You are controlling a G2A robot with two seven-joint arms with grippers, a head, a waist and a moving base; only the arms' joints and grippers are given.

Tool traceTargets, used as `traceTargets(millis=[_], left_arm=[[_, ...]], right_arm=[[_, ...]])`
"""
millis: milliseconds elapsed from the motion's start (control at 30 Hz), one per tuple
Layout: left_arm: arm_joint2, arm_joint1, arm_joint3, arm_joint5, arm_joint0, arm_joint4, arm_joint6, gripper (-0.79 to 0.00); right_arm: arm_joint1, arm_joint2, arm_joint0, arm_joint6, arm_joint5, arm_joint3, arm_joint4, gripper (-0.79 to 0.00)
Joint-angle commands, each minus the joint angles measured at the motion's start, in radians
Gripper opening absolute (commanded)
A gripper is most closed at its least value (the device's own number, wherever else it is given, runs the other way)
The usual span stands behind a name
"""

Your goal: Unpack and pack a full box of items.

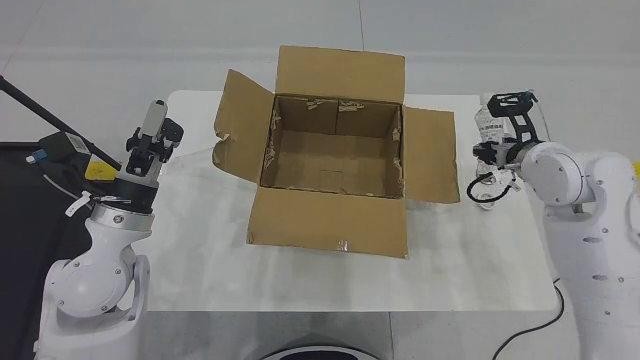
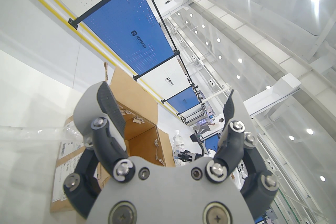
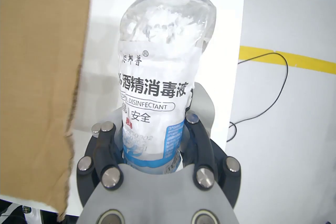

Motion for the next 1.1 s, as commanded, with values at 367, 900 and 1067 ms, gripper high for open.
traceTargets(millis=[367, 900, 1067], left_arm=[[0.000, 0.000, 0.000, 0.000, 0.000, 0.000, 0.000, 0.000], [0.000, 0.000, 0.000, 0.000, 0.000, 0.000, 0.000, 0.000], [0.000, 0.000, 0.000, 0.000, 0.000, 0.000, 0.000, 0.000]], right_arm=[[-0.025, -0.182, 0.021, -0.027, -0.057, -0.309, 0.293, -0.785], [-0.198, -0.751, 0.287, -0.295, 0.262, 0.025, 0.290, -0.785], [-0.252, -0.816, 0.339, -0.352, 0.327, 0.119, 0.321, -0.785]])
